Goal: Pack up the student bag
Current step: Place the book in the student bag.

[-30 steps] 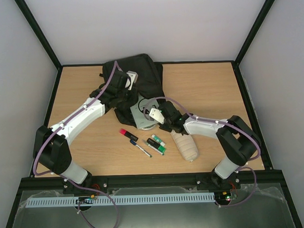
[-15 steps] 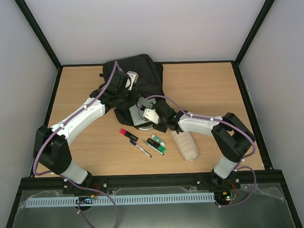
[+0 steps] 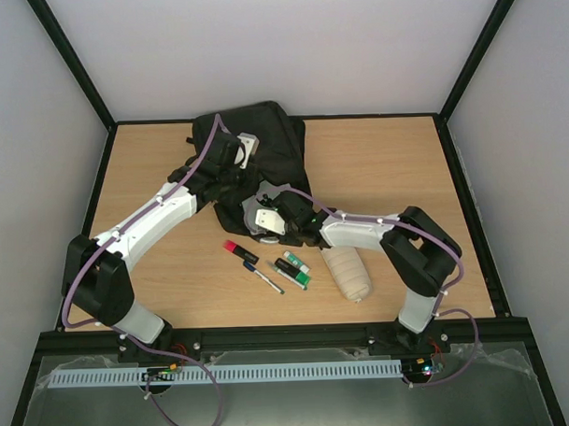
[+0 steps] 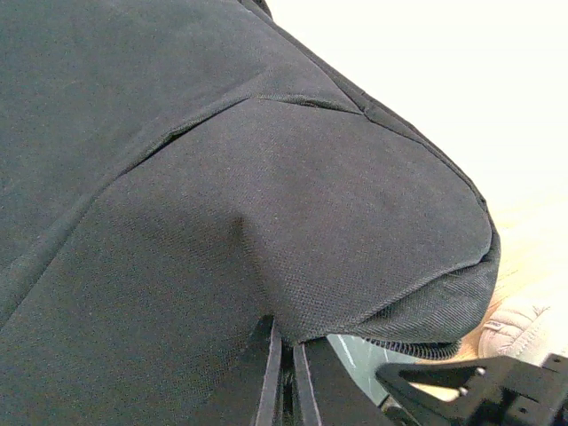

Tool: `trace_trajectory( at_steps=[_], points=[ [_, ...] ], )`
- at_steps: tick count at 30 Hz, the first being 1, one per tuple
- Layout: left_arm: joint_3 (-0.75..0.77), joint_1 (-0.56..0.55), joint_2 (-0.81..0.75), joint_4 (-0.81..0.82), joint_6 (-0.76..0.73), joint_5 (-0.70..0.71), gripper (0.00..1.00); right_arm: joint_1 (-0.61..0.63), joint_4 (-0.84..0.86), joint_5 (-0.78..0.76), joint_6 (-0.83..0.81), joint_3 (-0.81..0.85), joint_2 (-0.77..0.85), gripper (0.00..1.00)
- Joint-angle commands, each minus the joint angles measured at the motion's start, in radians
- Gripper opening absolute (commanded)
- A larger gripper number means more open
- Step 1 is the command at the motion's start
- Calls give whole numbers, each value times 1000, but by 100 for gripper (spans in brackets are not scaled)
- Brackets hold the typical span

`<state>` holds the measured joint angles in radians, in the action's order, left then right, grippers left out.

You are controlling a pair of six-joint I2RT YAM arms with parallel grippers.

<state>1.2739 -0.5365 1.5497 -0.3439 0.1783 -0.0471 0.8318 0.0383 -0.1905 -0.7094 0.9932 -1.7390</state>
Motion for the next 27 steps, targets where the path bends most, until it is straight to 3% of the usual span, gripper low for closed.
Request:
trace_trajectory(
  at_steps=[1,6,27],
  points=[
    [11,-7,-56,50,-10,-31,2,6,95,-90,-38,32,-89,31],
    [10,-8,-58,51,-9,-33,3,6,314,-178,-15,11,-134,23],
    [11,-7,-56,49,-6,-51,2,6,747,-355,-127,138,-439,22]
  ],
)
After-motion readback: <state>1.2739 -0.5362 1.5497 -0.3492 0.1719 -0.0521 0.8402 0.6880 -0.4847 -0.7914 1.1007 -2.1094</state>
